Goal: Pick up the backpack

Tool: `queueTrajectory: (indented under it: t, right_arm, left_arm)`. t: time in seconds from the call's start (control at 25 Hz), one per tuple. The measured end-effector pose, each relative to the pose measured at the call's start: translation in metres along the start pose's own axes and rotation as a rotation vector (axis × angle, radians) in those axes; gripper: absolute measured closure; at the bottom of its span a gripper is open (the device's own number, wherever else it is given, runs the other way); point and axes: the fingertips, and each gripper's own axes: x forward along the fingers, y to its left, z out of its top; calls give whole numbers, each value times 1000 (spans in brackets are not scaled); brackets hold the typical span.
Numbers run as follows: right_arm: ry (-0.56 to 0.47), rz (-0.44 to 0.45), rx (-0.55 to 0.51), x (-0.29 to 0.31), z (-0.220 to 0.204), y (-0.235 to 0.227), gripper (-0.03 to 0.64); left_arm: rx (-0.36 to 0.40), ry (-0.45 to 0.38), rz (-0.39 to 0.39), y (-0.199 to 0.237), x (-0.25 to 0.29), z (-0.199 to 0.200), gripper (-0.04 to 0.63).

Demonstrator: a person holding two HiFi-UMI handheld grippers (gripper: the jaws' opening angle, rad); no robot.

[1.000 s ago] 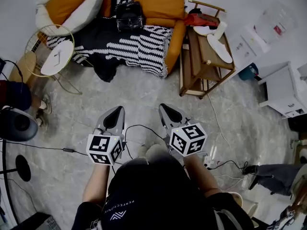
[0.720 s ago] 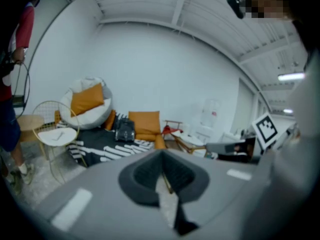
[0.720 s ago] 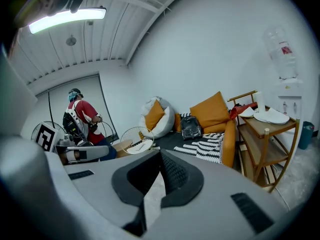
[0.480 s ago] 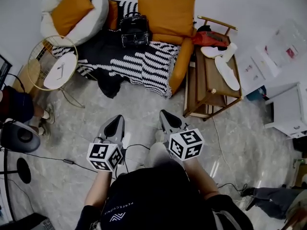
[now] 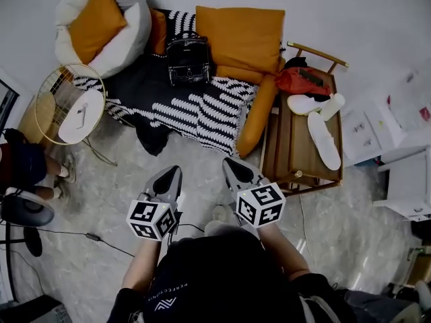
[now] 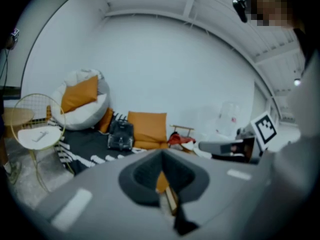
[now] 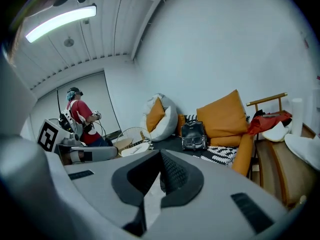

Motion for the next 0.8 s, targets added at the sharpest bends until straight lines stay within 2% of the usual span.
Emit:
queueTrajectory:
  t: [0.32,0.44,0.6,0.8]
  right_arm:
    - [51,53,-18,47,17,-38,622]
    - [67,59,-25,64,18,-46,621]
    - [87,59,-23,88,18,-48,621]
    - [89,47,-45,121,32,-50,621]
  left_arm:
    - [-23,31,50,27,55,14,589]
    - [13,53,74,37,68,21,589]
    - [73,32,111,61,80,36,589]
    - [70,29,108,97,98,49,588]
